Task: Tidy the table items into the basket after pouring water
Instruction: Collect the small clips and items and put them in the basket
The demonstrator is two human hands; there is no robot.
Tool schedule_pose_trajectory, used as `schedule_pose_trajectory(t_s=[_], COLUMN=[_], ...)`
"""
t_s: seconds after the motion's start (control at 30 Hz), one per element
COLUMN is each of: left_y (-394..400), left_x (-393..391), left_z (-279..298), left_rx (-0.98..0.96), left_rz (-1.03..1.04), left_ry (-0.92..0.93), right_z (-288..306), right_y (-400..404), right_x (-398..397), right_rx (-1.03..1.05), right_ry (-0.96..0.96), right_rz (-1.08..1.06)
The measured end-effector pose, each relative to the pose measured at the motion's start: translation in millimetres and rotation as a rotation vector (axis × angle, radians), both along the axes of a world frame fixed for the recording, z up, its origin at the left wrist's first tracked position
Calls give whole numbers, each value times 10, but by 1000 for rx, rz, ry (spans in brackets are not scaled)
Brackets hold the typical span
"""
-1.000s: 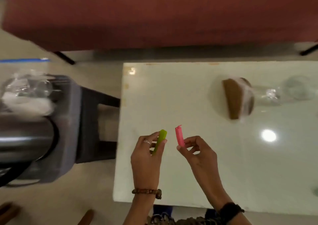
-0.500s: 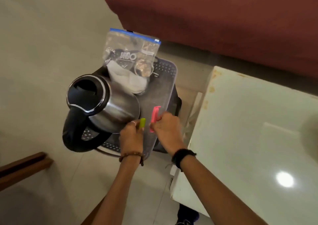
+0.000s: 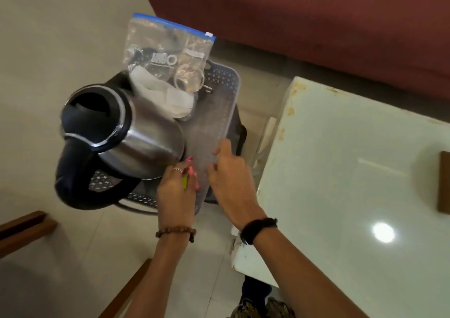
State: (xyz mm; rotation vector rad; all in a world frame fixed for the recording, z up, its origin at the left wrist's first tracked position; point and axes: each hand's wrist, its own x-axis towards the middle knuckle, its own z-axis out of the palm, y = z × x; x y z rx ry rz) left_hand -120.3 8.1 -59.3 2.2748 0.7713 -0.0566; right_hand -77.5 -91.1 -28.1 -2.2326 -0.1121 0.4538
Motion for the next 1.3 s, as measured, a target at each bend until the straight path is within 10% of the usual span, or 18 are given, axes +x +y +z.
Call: schedule_pose_trajectory(t_s=[0.17, 0.5, 1.3], left_y=[-926, -3788, -8179], left_x=[-156, -539, -414], left_z=[293, -121, -974], left_rx=[-6, -276, -22], left_rz=[-394, -993, -1154], left_ry=[-244, 94, 47], right_z=[-51, -318, -1080], right_y=[-1170, -4102, -8450], right_x=[-372, -1588, -2619], right_rx=[-8, -168, -57], right_ry=[63, 243, 326], right_rz=[-253, -856, -1678])
